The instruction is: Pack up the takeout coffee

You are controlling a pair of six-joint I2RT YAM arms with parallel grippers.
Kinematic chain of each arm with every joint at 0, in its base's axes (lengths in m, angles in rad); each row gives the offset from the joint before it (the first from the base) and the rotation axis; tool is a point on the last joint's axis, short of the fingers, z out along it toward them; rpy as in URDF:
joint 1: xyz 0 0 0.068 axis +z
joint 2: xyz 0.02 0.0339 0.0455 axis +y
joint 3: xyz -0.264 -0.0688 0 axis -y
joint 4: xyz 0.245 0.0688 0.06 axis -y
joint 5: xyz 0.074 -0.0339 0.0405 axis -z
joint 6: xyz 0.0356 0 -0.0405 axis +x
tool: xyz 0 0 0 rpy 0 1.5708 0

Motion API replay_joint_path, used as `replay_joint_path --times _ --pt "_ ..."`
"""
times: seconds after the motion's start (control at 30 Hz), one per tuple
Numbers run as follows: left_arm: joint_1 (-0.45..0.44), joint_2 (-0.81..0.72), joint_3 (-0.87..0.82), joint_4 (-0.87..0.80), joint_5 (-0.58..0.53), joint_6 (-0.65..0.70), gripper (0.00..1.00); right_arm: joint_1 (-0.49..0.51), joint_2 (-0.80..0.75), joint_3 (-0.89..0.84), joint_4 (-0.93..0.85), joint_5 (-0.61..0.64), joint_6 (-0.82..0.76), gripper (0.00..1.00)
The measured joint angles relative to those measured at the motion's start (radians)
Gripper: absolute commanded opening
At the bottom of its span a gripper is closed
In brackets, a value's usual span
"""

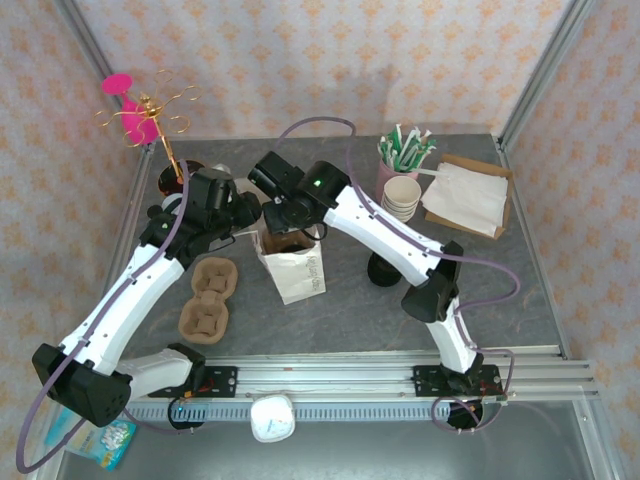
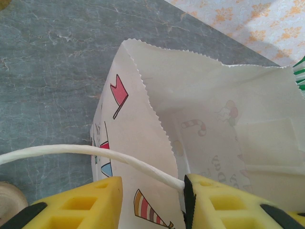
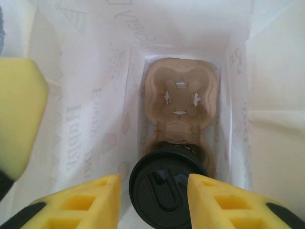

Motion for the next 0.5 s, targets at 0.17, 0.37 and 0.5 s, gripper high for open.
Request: replay_joint_path --times 0.17,0.37,0.5 --pt "0.000 0.000 0.010 0.000 0.000 0.000 0.42 0.000 -0.040 0.006 -0.003 0.000 0.002 0.36" --pt "0.000 0.000 0.031 -0.002 0.001 0.000 0.44 0.000 -0.109 0.007 -0.002 0.000 0.001 0.36" --pt "0.000 0.000 0.040 -0.002 0.003 0.000 0.48 -0.007 -0.163 0.006 0.021 -0.026 0.001 0.38"
